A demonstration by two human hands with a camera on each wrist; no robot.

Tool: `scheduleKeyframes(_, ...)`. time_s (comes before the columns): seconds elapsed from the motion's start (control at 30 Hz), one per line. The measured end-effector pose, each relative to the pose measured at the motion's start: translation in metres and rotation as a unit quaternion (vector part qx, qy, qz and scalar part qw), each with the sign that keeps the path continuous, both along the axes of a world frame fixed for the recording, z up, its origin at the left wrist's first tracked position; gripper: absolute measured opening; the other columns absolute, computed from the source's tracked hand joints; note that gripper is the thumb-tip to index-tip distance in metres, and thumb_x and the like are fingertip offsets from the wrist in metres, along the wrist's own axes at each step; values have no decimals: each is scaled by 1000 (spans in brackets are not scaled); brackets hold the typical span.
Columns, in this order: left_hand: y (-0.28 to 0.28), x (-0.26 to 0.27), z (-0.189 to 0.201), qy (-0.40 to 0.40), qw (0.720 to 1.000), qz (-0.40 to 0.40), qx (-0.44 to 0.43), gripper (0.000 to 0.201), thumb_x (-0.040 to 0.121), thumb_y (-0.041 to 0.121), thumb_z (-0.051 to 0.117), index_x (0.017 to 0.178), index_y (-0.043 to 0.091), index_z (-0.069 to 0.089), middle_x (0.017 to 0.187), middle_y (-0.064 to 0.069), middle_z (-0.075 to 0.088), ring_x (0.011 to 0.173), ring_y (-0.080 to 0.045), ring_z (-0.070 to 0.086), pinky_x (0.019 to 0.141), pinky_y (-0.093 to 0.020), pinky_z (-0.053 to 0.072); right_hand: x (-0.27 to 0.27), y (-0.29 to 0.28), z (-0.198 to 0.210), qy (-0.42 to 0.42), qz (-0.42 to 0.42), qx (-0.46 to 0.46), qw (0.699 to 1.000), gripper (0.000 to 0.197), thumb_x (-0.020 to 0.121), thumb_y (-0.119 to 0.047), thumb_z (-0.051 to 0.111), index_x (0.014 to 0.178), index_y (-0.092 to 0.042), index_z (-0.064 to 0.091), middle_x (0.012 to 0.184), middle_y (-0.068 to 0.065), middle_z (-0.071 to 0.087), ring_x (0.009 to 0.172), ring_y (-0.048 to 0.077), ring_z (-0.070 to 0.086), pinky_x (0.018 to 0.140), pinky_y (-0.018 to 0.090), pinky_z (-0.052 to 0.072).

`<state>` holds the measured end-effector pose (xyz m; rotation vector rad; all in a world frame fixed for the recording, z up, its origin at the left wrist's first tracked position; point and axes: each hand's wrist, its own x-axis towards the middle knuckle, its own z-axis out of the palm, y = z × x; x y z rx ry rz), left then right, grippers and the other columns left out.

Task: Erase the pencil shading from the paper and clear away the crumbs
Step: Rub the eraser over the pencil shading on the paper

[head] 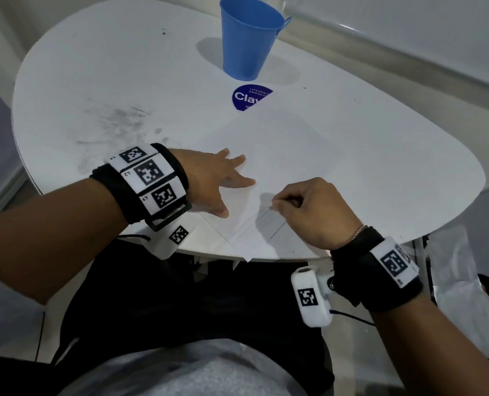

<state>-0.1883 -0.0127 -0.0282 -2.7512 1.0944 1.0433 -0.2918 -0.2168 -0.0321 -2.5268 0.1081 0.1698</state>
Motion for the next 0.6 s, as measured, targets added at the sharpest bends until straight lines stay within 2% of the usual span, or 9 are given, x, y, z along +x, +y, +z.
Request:
scheduleKeyframes(0.07,2,2,1,1,1000,13,-17,73,98,41,61,152,59,15,164,23,-16,150,-2,-21,126,-43,11,0,-1,-4,-7,-13,4,1000,13,90,-23,65,84,-22,77,66,-14,65,63,3,59,63,18,45)
scheduleKeyframes(0.17,2,3,0,-22,999,6,-30,65,100,40,58,152,55,24,167,17,-12,152,-7,-18,127,-44,7,-4,3,-14,-5,-16,-11,1000,13,90,-28,66,86,-22,77,58,-17,54,58,3,52,63,21,39)
scheduleKeyframes(0.3,-1,-1,-1,-20,1000,-10,5,77,93,55,61,153,57,13,166,17,-18,152,-7,-20,126,-47,9,0,4,-14,-33,-48,-3,998,12,90,-25,66,86,-21,77,59,-16,57,62,6,55,64,20,40)
scheduleKeyframes(0.43,-5,-5,0,-17,999,-23,21,83,91,55,63,154,57,8,165,16,-23,152,-8,-21,125,-48,12,-10,28,-14,-18,27,-4,999,12,90,-26,66,88,-22,77,61,-17,59,59,1,55,62,18,41)
scheduleKeyframes(0.5,-5,-6,0,-10,1000,-23,15,83,92,52,64,154,56,9,165,15,-23,152,-9,-22,126,-49,8,-9,25,-10,-1,39,-12,999,12,89,-25,67,89,-23,78,69,-16,66,64,1,59,66,19,46)
scheduleKeyframes(0.6,-5,-6,-1,-5,1000,-21,7,82,93,47,64,154,56,10,165,14,-24,151,-12,-24,126,-51,-1,2,4,-7,-36,-36,-36,998,13,89,-22,65,90,-20,78,84,-5,75,80,15,68,79,30,55)
